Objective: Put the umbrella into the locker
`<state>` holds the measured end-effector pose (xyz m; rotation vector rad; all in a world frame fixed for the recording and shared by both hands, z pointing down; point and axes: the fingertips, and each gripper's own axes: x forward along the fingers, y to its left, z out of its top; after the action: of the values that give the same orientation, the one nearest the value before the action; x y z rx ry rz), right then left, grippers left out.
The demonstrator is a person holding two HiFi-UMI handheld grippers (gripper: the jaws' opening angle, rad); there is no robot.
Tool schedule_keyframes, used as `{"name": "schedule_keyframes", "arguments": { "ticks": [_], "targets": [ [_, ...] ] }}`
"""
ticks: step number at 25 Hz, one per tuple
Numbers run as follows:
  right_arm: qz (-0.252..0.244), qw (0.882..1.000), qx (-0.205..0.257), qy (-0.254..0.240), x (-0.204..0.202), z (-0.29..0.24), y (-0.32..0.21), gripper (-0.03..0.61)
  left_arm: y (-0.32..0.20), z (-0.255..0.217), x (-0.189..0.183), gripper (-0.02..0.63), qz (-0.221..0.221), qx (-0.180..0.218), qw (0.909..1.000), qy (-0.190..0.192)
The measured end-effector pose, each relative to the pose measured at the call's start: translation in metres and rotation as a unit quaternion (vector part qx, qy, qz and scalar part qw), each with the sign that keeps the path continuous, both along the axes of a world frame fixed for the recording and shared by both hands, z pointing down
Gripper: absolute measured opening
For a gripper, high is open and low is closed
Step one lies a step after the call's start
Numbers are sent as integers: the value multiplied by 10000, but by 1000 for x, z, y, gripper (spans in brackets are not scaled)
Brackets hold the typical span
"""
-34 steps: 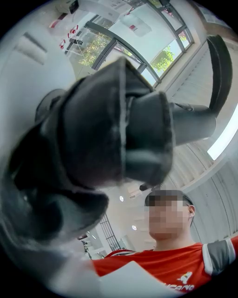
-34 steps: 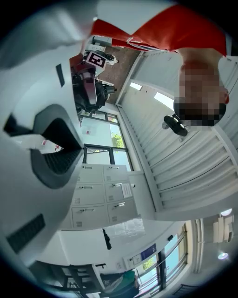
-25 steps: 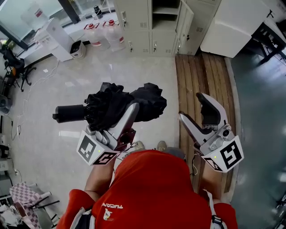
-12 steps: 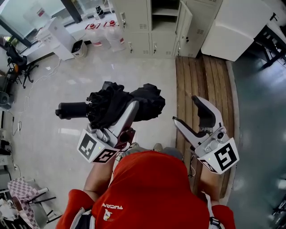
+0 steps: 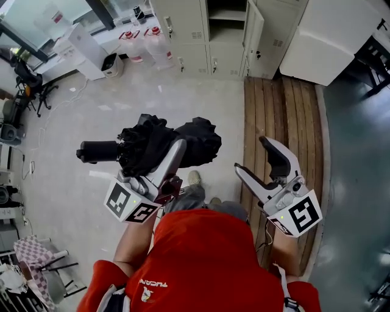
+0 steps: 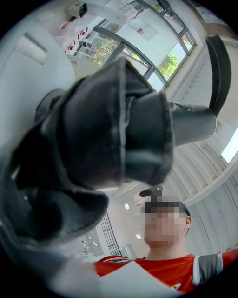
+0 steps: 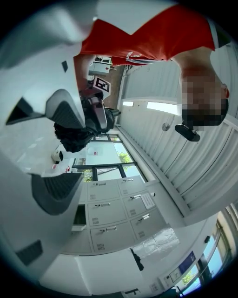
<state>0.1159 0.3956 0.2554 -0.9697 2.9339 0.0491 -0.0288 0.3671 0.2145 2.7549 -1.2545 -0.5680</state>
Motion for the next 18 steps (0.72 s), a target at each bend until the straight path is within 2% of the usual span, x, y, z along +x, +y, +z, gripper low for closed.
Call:
{"name": "schedule_keyframes", "arguments": {
  "ticks": [10, 14, 18],
  "targets": [
    [29, 9982, 349, 496, -27, -2, 7, 273, -2, 0, 1, 222, 234, 331, 9989, -244],
    [-178, 9968, 438, 648, -47, 1, -77, 284, -91, 7, -8, 224, 333, 353, 9984, -292],
    [-526, 9894, 525, 1246, -83, 0, -150, 329, -161, 1, -24, 223, 577, 437, 9967, -366]
  ]
}}
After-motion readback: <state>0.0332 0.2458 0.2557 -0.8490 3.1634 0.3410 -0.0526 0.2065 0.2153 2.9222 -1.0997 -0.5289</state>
